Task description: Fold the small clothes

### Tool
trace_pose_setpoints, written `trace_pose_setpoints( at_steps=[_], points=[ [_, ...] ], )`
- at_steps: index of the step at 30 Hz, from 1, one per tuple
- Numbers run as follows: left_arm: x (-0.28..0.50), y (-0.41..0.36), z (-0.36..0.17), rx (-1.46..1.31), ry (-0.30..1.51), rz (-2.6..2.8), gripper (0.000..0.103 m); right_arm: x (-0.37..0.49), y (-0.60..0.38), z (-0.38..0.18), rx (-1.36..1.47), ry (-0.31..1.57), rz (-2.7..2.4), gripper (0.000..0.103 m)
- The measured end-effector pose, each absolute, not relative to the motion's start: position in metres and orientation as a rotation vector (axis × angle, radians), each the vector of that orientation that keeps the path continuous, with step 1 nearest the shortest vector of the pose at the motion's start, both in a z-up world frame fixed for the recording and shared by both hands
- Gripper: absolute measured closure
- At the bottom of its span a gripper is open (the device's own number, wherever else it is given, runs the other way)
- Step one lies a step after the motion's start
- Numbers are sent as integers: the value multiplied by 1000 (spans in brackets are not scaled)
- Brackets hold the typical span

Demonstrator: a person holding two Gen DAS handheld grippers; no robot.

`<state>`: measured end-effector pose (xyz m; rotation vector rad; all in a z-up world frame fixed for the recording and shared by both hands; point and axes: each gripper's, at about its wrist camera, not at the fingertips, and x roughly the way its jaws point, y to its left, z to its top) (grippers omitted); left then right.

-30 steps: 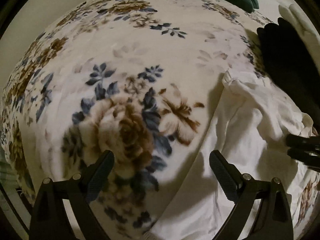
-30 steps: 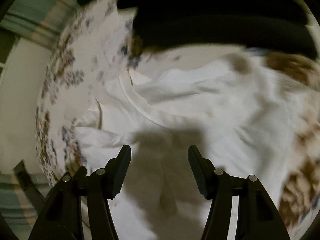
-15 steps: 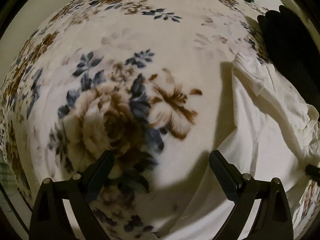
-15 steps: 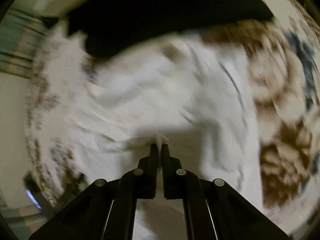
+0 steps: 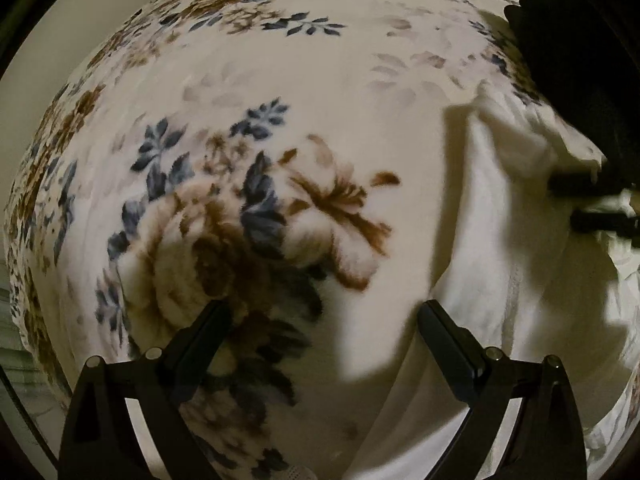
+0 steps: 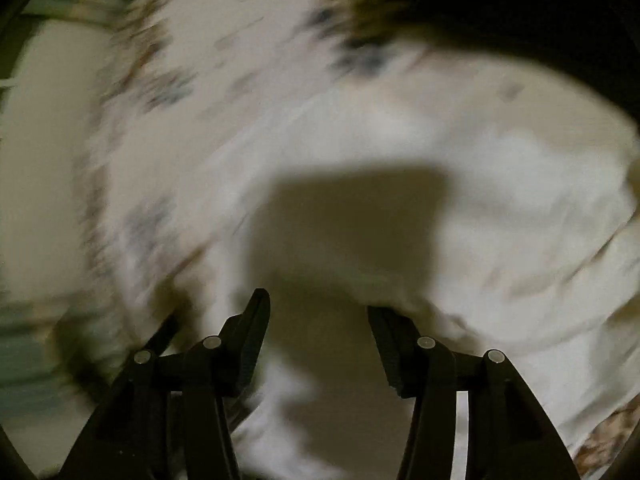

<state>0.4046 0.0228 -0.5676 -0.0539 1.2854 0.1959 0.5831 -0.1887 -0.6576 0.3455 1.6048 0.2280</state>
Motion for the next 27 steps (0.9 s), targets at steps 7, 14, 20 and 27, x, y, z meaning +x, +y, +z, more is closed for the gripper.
trace_pose_setpoints(
  at_steps=[7, 14, 20, 27],
  points=[
    [401, 38, -554, -82, 1298, 159, 6, 566, -240, -601, 439, 1482, 200, 50],
    [348, 64, -523, -92, 1298, 74, 6, 435, -338, -550, 502, 1485, 42, 40],
    [277, 69, -526, -76, 1369, 54, 6, 296, -410, -576, 604, 1602, -141, 39],
    [193, 68, -530, -84, 1346, 107, 6, 178, -430, -607, 644, 1646, -159, 38]
  ],
)
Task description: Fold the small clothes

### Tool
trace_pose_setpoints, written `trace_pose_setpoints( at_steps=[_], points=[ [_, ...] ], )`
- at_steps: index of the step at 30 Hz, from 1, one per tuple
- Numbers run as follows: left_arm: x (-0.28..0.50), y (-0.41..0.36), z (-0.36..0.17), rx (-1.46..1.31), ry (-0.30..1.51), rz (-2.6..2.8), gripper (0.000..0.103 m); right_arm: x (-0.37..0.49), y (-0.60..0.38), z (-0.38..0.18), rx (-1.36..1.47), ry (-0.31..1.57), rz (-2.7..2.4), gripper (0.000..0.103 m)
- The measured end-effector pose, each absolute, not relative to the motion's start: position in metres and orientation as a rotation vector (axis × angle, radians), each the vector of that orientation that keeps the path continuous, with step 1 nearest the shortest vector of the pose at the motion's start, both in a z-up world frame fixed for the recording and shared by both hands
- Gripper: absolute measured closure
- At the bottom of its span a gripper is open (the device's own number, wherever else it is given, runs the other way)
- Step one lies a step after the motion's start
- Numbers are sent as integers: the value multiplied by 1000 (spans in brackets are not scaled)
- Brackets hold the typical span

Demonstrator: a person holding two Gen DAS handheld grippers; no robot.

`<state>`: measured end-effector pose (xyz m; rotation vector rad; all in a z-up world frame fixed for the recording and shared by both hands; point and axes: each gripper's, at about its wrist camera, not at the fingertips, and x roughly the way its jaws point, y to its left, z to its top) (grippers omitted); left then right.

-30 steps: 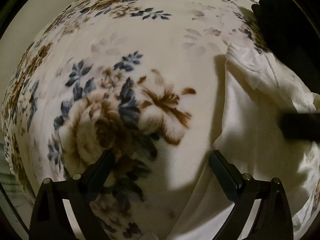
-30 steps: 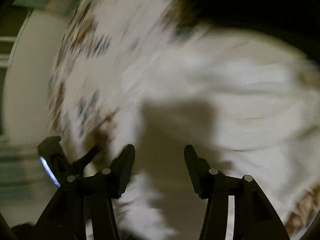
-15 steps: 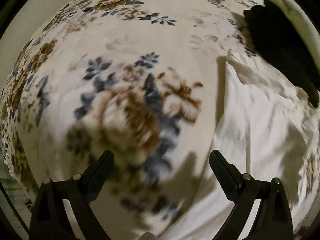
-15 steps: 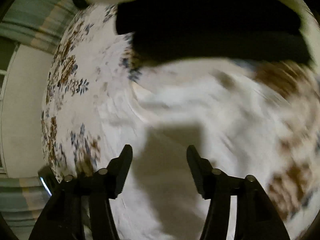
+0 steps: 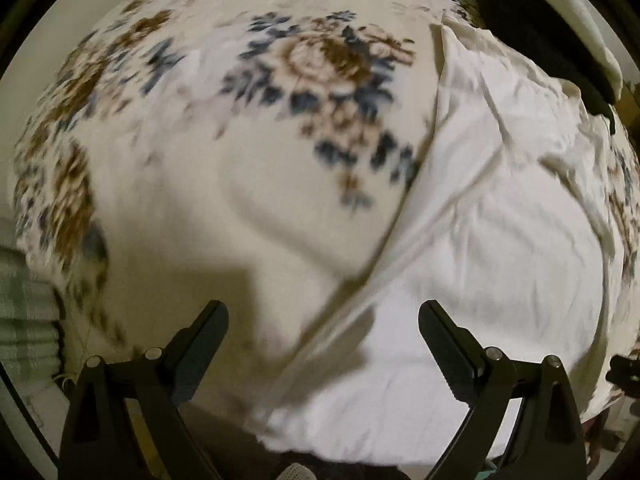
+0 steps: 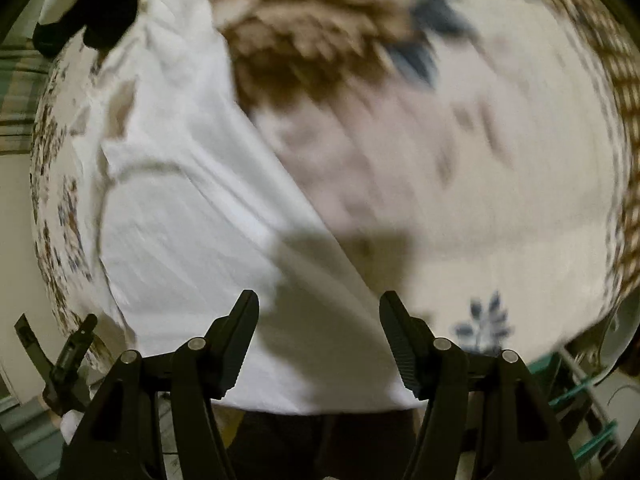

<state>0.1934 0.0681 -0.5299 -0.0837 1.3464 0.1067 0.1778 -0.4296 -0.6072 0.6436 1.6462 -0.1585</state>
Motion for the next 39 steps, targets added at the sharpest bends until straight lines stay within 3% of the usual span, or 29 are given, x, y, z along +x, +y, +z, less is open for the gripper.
trace_pose_setpoints(
  at_steps=[9, 15, 16, 17, 18, 19, 20, 21, 23, 34, 39],
  points=[
    [99, 72, -553, -44, 1378, 214, 6, 56, -438, -635, 664, 1677, -195, 38],
    [93, 79, -586, -71, 1431, 195, 8, 23, -446, -668, 658, 1718, -198, 38],
    [94, 78, -591, -99, 1437, 171, 18, 24, -445, -674, 658, 1719, -198, 38],
    [95, 77, -594, -121, 1437, 149, 39, 29, -427, -682, 668, 1714, -195, 38],
    [97, 77, -595, -143, 1426, 125, 49, 30, -419, -687, 684, 1702, -184, 38],
    [98, 74, -592, -153, 1405, 114, 66, 29, -421, -687, 693, 1686, -173, 43],
    [97, 69, -588, -139, 1382, 120, 93, 31, -414, -687, 704, 1668, -151, 51],
    [97, 63, -582, -119, 1353, 108, 101, 37, -402, -687, 713, 1658, -135, 66],
    [98, 58, -571, -106, 1317, 100, 102, 36, -395, -677, 691, 1642, -111, 95],
    [143, 68, -464, -272, 1162, 32, 103, 91, -389, -567, 728, 1436, 30, 98],
    [219, 63, -491, -297, 1169, -3, 101, 159, -408, -552, 690, 1362, -37, 98]
  ],
)
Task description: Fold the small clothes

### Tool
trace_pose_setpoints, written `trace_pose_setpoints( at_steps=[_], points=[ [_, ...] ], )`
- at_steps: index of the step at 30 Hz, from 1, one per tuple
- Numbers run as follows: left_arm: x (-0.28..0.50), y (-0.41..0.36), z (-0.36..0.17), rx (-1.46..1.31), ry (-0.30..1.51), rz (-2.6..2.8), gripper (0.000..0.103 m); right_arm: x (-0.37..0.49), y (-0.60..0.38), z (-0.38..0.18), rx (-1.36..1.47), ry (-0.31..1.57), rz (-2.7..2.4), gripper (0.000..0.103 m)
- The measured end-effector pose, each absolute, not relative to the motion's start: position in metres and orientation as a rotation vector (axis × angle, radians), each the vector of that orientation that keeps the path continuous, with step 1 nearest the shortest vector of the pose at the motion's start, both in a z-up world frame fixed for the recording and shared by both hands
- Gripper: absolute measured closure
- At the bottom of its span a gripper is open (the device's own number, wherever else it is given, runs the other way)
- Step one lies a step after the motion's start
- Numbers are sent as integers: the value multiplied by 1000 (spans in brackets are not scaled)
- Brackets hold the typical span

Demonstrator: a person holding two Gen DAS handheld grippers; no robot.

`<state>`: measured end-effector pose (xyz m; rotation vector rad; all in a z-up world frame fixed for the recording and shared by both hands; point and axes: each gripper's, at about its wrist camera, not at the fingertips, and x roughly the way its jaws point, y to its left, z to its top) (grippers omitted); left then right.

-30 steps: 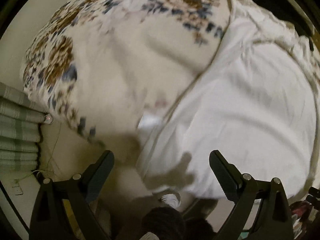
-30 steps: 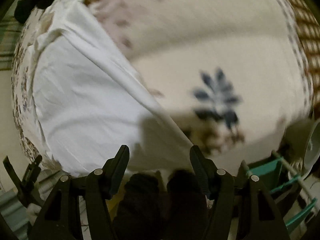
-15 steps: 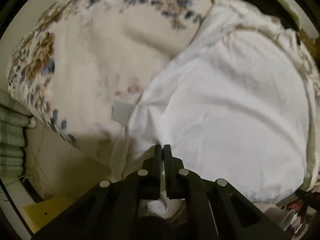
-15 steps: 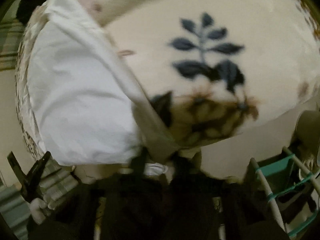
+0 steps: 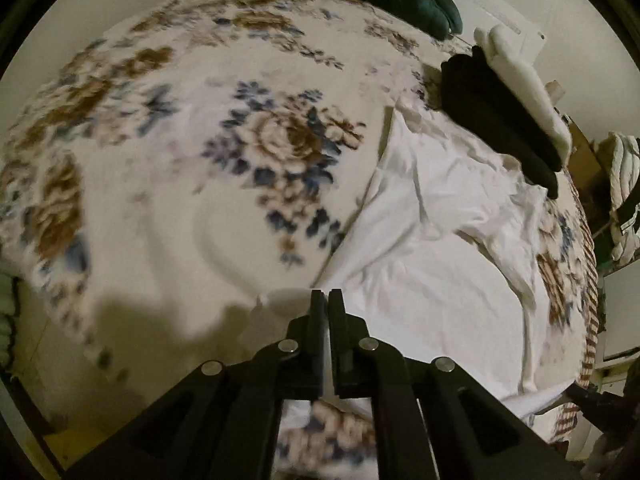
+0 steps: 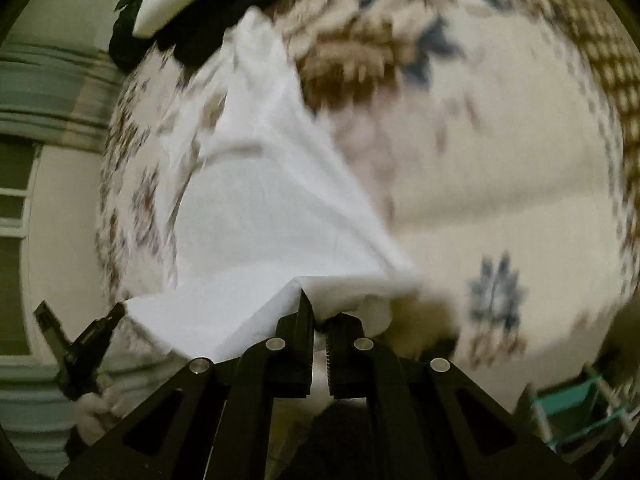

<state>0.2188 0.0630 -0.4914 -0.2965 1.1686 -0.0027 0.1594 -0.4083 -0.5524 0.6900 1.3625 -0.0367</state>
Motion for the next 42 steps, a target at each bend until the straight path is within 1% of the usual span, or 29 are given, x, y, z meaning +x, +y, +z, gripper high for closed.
trace_pose_setpoints(
  at_steps=[3, 4, 5, 6, 7, 8, 9, 10, 13, 16, 19, 24, 28, 34, 37, 42],
  points=[
    [233, 75, -534, -386, 1286, -5, 99, 179, -426, -589, 747, 1445, -87, 96],
    [230, 79, -541, -405, 1305, 2, 98, 178, -431, -600, 792, 1465, -85, 92],
    [224, 83, -544, -420, 1311, 2, 92, 175, -437, -604, 815, 1465, -86, 87],
    [213, 87, -544, -440, 1305, -4, 86, 165, -439, -605, 845, 1448, -86, 73],
    [203, 91, -544, -451, 1302, -1, 71, 157, -441, -606, 868, 1436, -84, 60],
    [194, 94, -542, -465, 1299, 2, 58, 150, -441, -607, 883, 1436, -87, 54],
    [181, 98, -541, -491, 1293, 5, 52, 140, -441, -609, 902, 1436, -93, 54],
    [169, 102, -541, -521, 1292, 17, 45, 129, -440, -611, 940, 1435, -93, 54],
    [150, 110, -549, -629, 1290, 32, 44, 112, -426, -626, 1038, 1409, -82, 54],
    [151, 108, -558, -685, 1282, 29, 44, 110, -415, -638, 1085, 1372, -95, 54],
    [161, 95, -562, -653, 1253, 4, 44, 120, -404, -641, 1013, 1352, -111, 54],
    [185, 79, -577, -574, 1269, 17, 44, 144, -385, -638, 812, 1358, -127, 54],
    [187, 81, -575, -569, 1262, 6, 45, 157, -373, -635, 730, 1376, -105, 54],
    [161, 95, -557, -489, 1239, 18, 44, 141, -370, -616, 654, 1373, -89, 54],
    [160, 95, -566, -464, 1250, 30, 44, 136, -374, -621, 618, 1387, -91, 54],
    [182, 82, -585, -420, 1260, 24, 45, 137, -382, -639, 612, 1401, -97, 54]
  ],
)
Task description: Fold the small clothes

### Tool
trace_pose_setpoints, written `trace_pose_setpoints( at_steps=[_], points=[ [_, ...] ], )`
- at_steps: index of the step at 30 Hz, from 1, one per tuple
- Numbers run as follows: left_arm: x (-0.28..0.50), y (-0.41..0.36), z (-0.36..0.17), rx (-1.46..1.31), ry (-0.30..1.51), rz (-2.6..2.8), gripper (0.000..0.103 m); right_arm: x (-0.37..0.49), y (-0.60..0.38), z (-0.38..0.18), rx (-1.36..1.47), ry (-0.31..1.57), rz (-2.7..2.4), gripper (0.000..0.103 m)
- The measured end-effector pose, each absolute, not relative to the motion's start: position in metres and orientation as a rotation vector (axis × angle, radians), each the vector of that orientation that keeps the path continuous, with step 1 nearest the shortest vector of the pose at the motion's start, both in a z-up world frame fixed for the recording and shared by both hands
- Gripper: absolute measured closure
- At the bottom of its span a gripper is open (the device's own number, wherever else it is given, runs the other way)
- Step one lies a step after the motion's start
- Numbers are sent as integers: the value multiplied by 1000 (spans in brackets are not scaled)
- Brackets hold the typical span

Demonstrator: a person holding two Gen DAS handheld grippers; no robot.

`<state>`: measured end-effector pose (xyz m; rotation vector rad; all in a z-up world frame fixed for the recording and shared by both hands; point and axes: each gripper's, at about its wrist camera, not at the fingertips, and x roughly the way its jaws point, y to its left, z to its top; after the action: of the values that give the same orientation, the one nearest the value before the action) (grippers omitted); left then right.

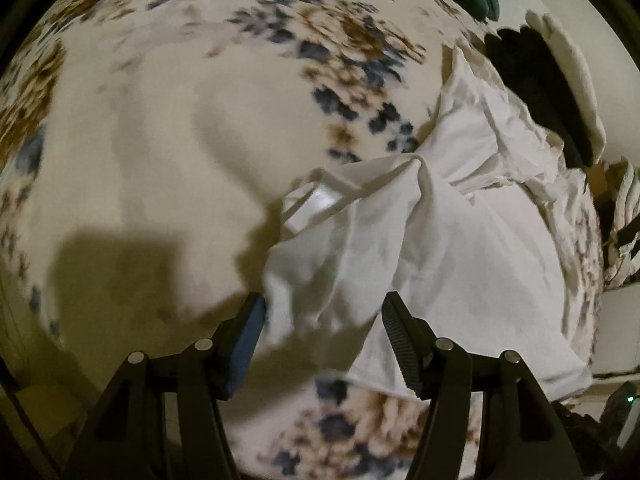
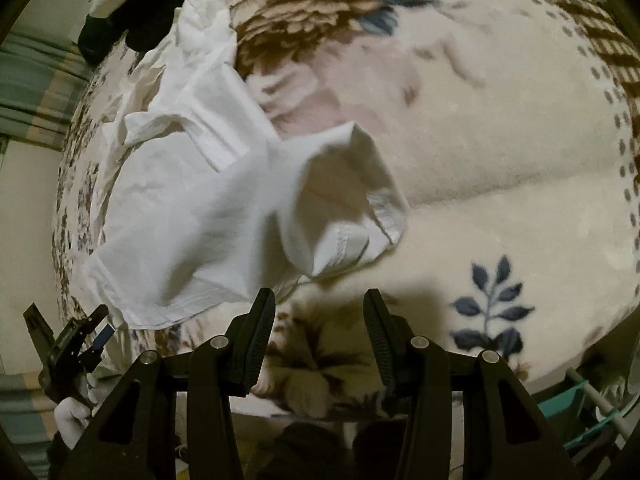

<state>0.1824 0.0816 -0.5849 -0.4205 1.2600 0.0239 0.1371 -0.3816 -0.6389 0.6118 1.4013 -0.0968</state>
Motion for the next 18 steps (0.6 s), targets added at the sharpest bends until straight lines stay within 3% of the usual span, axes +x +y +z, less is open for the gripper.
trace_pose_setpoints(
  at_steps=[1, 3, 4, 6, 8, 18],
  points=[
    [186, 79, -587, -412, 1259, 20, 47, 139, -382, -642, 614, 1400, -95, 54],
    [190, 74, -586, -400, 1222, 2, 72, 144, -382, -647, 618, 1395, -97, 54],
    [190, 73, -584, -391, 1218, -4, 92, 145, -382, -649, 628, 1391, -92, 54],
    [185, 72, -577, -373, 1189, -14, 95, 146, -382, -649, 650, 1372, -87, 60],
    [177, 73, -568, -377, 1162, -27, 96, 144, -383, -648, 682, 1361, -71, 96],
    [132, 87, -502, -456, 1145, -39, 99, 97, -417, -601, 927, 1301, -54, 100]
  ],
)
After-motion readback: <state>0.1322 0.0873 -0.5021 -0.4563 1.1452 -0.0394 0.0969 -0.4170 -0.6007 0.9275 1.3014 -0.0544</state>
